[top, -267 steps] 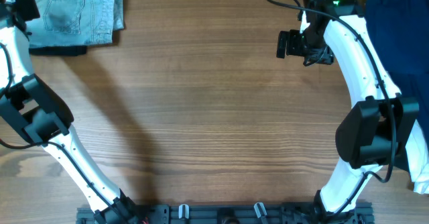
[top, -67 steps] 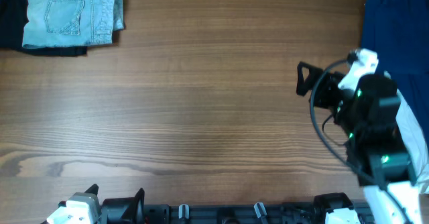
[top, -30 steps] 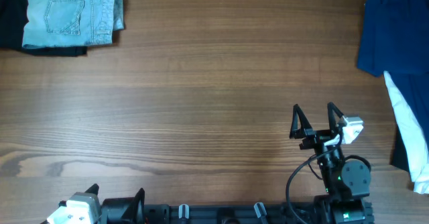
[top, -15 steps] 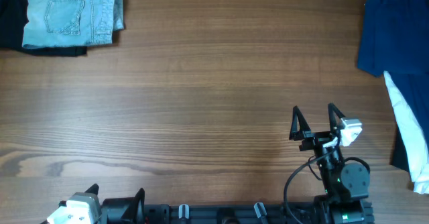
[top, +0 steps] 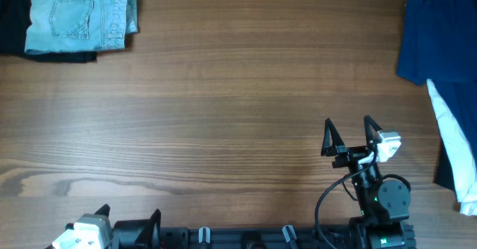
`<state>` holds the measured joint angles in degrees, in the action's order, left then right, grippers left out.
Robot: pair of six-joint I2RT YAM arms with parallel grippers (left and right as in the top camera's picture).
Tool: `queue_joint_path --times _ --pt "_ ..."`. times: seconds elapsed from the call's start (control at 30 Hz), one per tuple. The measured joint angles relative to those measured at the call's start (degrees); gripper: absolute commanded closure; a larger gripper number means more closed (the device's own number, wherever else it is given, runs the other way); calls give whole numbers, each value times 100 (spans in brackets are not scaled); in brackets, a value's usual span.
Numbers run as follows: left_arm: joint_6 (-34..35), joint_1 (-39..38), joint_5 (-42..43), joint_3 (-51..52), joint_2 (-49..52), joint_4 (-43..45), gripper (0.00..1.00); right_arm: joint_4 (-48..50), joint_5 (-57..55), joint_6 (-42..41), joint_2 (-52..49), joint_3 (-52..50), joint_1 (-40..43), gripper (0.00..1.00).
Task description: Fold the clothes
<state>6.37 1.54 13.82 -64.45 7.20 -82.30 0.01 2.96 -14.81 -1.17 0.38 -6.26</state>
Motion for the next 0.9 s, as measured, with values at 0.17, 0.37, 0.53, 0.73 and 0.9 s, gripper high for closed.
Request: queue_joint_path --times 0.17,0.37,0.53,0.73,0.9 --pt "0 0 0 0 0 0 0 0 0 0 0 0 0 0" --pt "0 0 0 0 0 0 0 0 0 0 0 0 0 0" --pt "0 0 0 0 0 0 0 -2 0 0 0 0 0 0" --pt "0 0 2 0 0 72 0 0 0 0 0 0 0 0" --pt "20 0 264 219 -13 1235 0 -2 0 0 -4 0 0 0"
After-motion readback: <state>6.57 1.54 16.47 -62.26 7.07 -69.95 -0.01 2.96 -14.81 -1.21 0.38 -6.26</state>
